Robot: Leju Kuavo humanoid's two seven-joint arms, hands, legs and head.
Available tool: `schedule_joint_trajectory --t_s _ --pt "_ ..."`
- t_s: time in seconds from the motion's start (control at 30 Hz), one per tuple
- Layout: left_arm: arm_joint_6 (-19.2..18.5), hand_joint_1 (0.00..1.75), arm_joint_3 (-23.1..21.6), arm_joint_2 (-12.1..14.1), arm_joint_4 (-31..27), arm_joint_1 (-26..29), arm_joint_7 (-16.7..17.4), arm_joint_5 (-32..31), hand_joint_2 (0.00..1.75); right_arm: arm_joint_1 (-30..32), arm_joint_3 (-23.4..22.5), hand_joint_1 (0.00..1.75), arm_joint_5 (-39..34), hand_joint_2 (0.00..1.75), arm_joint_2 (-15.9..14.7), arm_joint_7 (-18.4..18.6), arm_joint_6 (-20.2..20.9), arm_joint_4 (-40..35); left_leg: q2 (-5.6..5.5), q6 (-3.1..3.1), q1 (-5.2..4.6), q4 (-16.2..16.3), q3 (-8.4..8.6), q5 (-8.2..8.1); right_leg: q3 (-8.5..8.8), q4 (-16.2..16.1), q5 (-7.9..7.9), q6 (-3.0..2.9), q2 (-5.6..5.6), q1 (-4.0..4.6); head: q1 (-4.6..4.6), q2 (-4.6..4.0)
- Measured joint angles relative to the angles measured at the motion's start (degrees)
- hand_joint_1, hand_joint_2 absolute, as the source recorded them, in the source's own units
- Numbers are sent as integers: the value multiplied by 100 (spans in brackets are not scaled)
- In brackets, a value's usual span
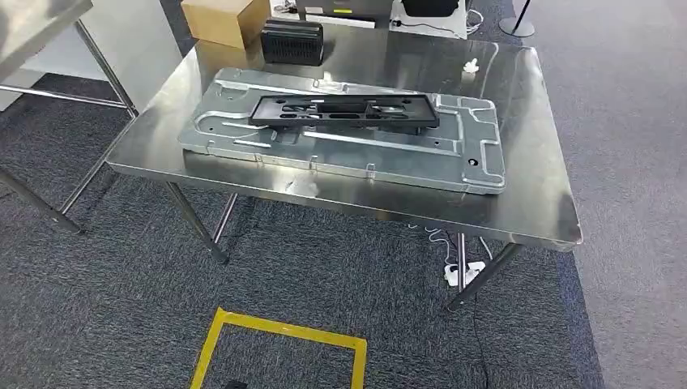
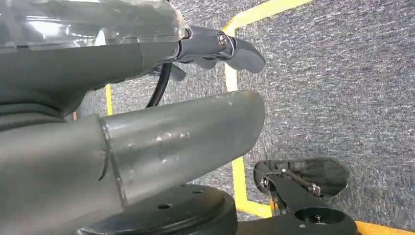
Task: Take the parts from the cabinet and place them on the table.
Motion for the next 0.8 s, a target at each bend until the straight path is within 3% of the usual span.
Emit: schedule_joint_trajectory --t_s 0.17,0.27,0.6,0.63,0.77,0.8 --pt "0 0 0 0 0 0 0 0 0 1 -18 0 0 0 5 0 -2 5 0 0 0 0 1 0 0 0 0 0 1 0 0 0" --pt "0 0 61 0 0 2 2 0 0 1 -394 0 0 0 125 13 -24 114 1 -2 0 0 17 3 4 21 0 0 1 0 -2 0" --pt "-2 0 92 0 0 0 -9 -42 0 -10 -442 0 127 0 166 -138 -118 168 1 -8 0 0 23 7 6 30 0 0 2 0 -2 0" --pt "-2 0 94 2 0 -1 -9 -48 0 -10 -442 0 168 0 180 -89 -155 168 3 11 -41 35 12 -4 10 11 16 26 4 -43 -7 0" --pt "0 0 96 7 0 0 -11 -59 0 -20 -442 0 216 0 214 -74 -203 173 -5 53 -35 -3 -3 12 33 -2 24 56 -8 -40 -7 0" --pt "0 0 96 4 0 -2 -15 -63 0 -21 -442 0 219 0 214 -83 -214 173 2 104 43 -102 73 72 33 41 -19 77 -19 -25 -4 0"
